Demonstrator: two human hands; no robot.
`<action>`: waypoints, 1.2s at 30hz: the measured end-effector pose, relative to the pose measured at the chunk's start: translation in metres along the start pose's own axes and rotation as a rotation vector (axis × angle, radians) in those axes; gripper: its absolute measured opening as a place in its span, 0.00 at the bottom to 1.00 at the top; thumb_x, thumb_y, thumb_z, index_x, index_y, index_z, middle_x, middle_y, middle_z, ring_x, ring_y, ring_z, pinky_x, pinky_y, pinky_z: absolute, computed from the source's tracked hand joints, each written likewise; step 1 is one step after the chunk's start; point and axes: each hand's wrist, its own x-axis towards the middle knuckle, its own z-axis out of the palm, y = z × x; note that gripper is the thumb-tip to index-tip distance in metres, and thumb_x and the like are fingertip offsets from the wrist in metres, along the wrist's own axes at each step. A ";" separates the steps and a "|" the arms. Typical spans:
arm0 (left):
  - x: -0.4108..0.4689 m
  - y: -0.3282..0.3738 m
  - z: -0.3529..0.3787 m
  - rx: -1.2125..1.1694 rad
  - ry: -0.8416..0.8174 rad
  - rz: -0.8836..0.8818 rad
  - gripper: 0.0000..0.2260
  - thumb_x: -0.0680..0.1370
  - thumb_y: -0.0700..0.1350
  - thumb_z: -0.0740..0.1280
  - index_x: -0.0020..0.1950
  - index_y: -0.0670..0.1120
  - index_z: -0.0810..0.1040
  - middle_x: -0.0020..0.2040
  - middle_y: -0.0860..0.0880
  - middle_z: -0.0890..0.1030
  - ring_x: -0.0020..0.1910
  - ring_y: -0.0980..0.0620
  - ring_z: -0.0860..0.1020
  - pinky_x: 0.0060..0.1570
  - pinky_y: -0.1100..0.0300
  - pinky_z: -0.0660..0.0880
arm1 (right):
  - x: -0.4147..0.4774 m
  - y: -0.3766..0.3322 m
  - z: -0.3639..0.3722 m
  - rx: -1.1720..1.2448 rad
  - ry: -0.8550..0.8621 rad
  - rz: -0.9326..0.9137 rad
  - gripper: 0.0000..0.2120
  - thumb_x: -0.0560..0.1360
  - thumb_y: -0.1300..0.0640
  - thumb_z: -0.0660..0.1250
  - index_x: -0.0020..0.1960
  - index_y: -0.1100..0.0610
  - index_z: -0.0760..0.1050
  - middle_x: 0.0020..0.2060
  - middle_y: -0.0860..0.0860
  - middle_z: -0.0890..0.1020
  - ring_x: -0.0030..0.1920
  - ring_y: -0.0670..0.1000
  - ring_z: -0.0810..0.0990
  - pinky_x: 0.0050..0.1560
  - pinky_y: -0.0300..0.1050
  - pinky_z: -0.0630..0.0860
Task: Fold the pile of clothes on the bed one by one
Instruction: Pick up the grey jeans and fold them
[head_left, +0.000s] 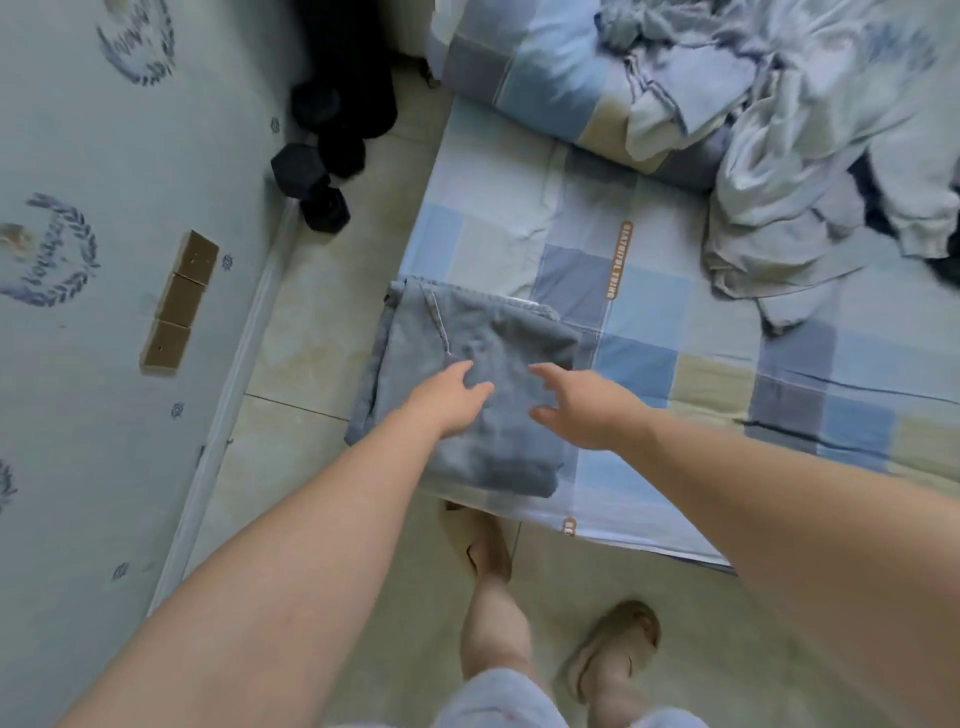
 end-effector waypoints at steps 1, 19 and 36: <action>-0.022 0.012 0.001 -0.022 0.016 0.037 0.29 0.83 0.59 0.59 0.82 0.51 0.58 0.80 0.46 0.63 0.78 0.43 0.62 0.75 0.52 0.60 | -0.025 0.006 -0.012 -0.007 0.070 0.012 0.30 0.81 0.46 0.61 0.80 0.48 0.57 0.71 0.54 0.73 0.69 0.58 0.73 0.65 0.54 0.72; -0.164 0.262 0.047 0.211 0.406 0.501 0.31 0.82 0.63 0.56 0.82 0.59 0.47 0.83 0.51 0.48 0.82 0.49 0.44 0.78 0.44 0.48 | -0.249 0.222 -0.113 -0.153 0.449 0.177 0.36 0.82 0.39 0.56 0.82 0.44 0.41 0.82 0.48 0.48 0.81 0.53 0.47 0.77 0.59 0.54; -0.151 0.448 0.079 0.344 0.583 0.355 0.31 0.82 0.64 0.55 0.82 0.60 0.49 0.83 0.52 0.48 0.82 0.48 0.45 0.77 0.44 0.51 | -0.257 0.391 -0.239 -0.170 0.500 -0.041 0.35 0.82 0.39 0.56 0.81 0.41 0.39 0.82 0.46 0.45 0.81 0.53 0.44 0.78 0.60 0.46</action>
